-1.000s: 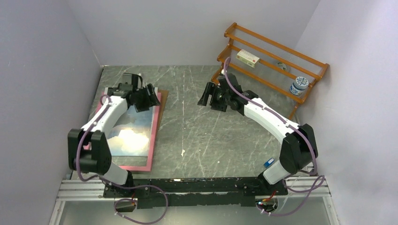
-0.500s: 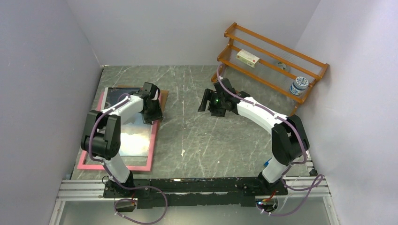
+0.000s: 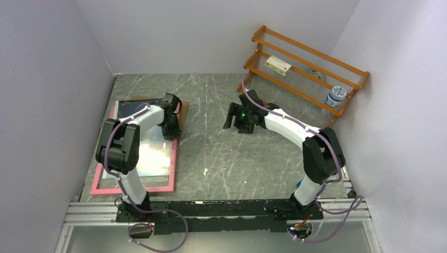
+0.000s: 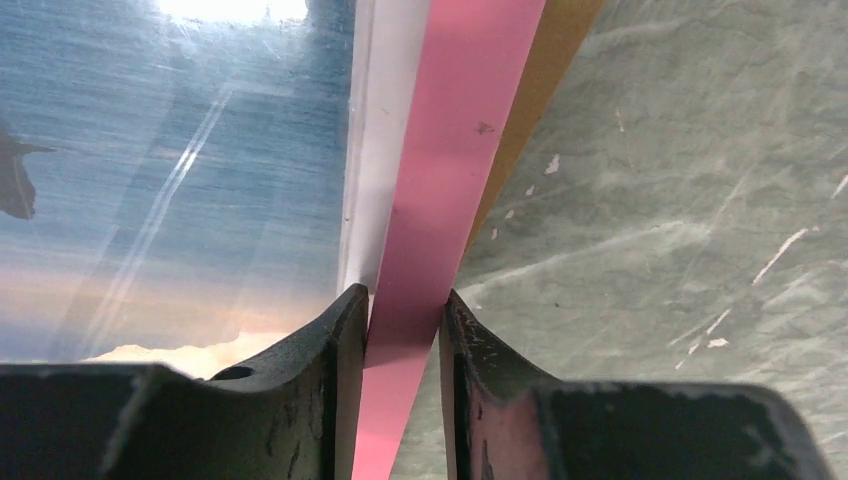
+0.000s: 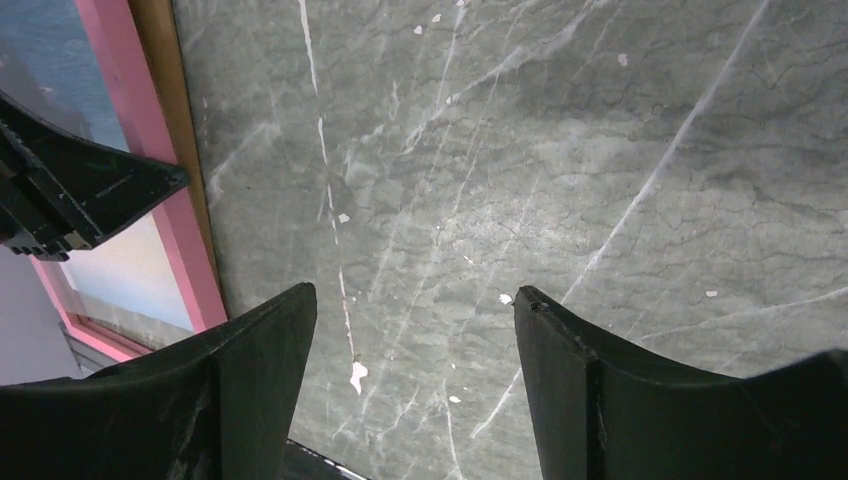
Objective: Put the photo into the frame
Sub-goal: Turn over the photo frame at the center of the board.
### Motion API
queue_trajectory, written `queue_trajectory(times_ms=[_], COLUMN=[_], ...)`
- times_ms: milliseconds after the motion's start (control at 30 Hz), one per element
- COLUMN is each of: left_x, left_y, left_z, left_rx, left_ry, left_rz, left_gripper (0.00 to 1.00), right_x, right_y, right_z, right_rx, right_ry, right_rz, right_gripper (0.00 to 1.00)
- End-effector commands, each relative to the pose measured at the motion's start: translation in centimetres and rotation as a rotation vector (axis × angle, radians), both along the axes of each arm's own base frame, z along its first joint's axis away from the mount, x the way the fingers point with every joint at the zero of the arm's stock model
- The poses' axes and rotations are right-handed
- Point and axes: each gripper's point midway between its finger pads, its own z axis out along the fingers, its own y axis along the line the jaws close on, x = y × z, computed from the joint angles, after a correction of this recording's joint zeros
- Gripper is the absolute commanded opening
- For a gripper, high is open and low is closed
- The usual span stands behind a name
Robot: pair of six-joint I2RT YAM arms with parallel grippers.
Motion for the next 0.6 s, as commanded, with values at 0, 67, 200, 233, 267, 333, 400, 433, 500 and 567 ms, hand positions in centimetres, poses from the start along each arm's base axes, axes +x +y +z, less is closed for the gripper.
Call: queue_trajectory(times_ms=[0, 67, 200, 233, 267, 333, 400, 433, 500, 567], left_x=[1.6, 1.9, 2.4, 2.5, 2.6, 2.7, 2.7, 2.8, 2.9, 3.0], left_y=[-1.1, -1.1, -0.8, -0.8, -0.8, -1.0, -1.1, -1.2, -1.3, -1.6], left_z=[3.6, 5.1, 7.6, 8.2, 8.8, 10.0, 10.8, 11.2, 11.7, 11.7], left_rx=[-0.053, -0.056, -0.043, -0.044, -0.045, -0.061, -0.072, -0.076, -0.087, -0.100], left_ry=[-0.070, -0.101, -0.161, -0.177, -0.192, -0.224, -0.248, -0.260, -0.271, -0.274], left_rz=[0.004, -0.002, -0.014, -0.019, -0.022, -0.037, -0.048, -0.051, -0.057, -0.058], left_gripper=[0.17, 0.13, 0.09, 0.09, 0.08, 0.07, 0.07, 0.07, 0.08, 0.08], right_x=[0.9, 0.9, 0.8, 0.9, 0.8, 0.7, 0.5, 0.5, 0.1, -0.5], right_y=[0.4, 0.5, 0.8, 1.0, 1.3, 2.1, 3.0, 3.7, 5.0, 6.5], right_z=[1.8, 1.8, 1.8, 1.8, 2.0, 2.3, 2.9, 3.4, 4.3, 5.5], right_rx=[0.015, 0.018, 0.035, 0.043, 0.062, 0.107, 0.162, 0.198, 0.265, 0.344], right_ry=[-0.052, -0.049, -0.045, -0.044, -0.045, -0.053, -0.064, -0.076, -0.096, -0.120], right_rz=[0.005, 0.005, 0.012, 0.013, 0.021, 0.048, 0.082, 0.109, 0.164, 0.223], right_gripper=[0.76, 0.76, 0.76, 0.76, 0.76, 0.76, 0.77, 0.78, 0.79, 0.82])
